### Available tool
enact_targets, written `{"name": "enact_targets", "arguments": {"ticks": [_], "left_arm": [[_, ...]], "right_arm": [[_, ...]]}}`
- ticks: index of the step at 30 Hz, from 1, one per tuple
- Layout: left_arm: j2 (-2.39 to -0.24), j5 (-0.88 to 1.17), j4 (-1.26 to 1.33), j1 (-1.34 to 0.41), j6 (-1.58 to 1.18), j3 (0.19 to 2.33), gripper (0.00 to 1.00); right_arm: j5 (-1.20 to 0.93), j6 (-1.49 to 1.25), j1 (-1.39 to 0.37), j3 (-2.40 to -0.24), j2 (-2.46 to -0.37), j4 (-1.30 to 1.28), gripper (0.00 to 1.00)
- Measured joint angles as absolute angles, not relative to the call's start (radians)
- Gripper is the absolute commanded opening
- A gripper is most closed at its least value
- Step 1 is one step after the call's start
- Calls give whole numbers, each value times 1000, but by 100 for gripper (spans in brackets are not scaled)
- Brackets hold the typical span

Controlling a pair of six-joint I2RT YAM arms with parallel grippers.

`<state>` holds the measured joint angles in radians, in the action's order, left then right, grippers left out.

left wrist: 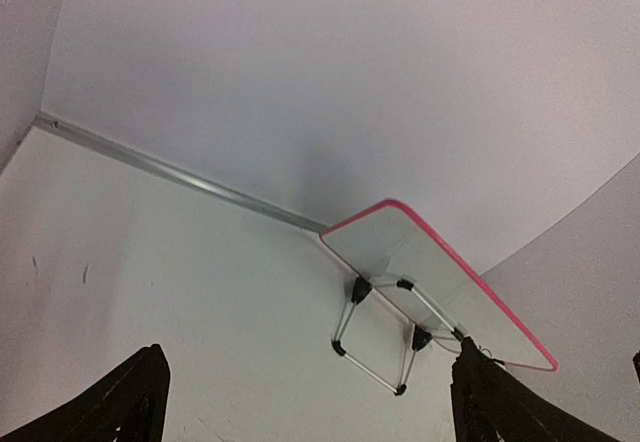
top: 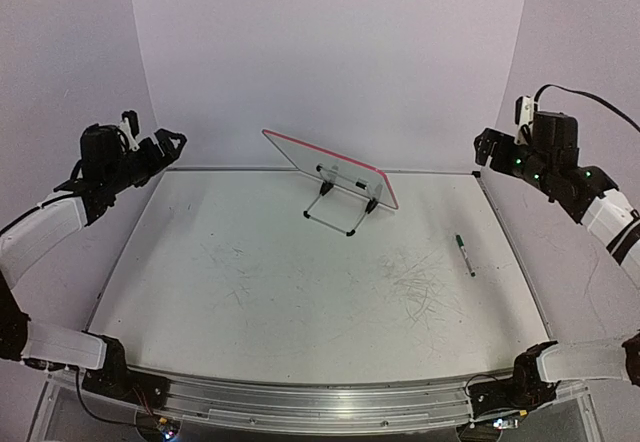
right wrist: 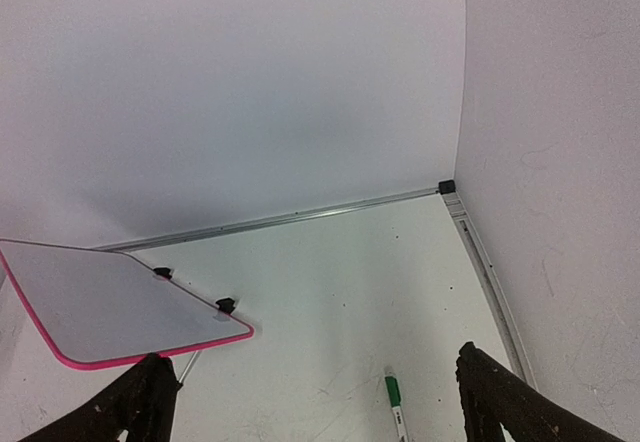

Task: Write a sentence on the whiteboard
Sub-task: Adjust the whiteboard stand at the center of the board.

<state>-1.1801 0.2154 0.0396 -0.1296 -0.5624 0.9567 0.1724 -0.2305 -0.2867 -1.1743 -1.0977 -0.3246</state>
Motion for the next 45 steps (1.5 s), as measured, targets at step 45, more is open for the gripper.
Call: {"name": "enact_targets", "arguments": {"ticks": [45], "left_arm": [[-2447,-67,516,-881,-232,1560,73]], "right_arm": [[-37,-269,-287,-1103,-1050,-435,98]]}}
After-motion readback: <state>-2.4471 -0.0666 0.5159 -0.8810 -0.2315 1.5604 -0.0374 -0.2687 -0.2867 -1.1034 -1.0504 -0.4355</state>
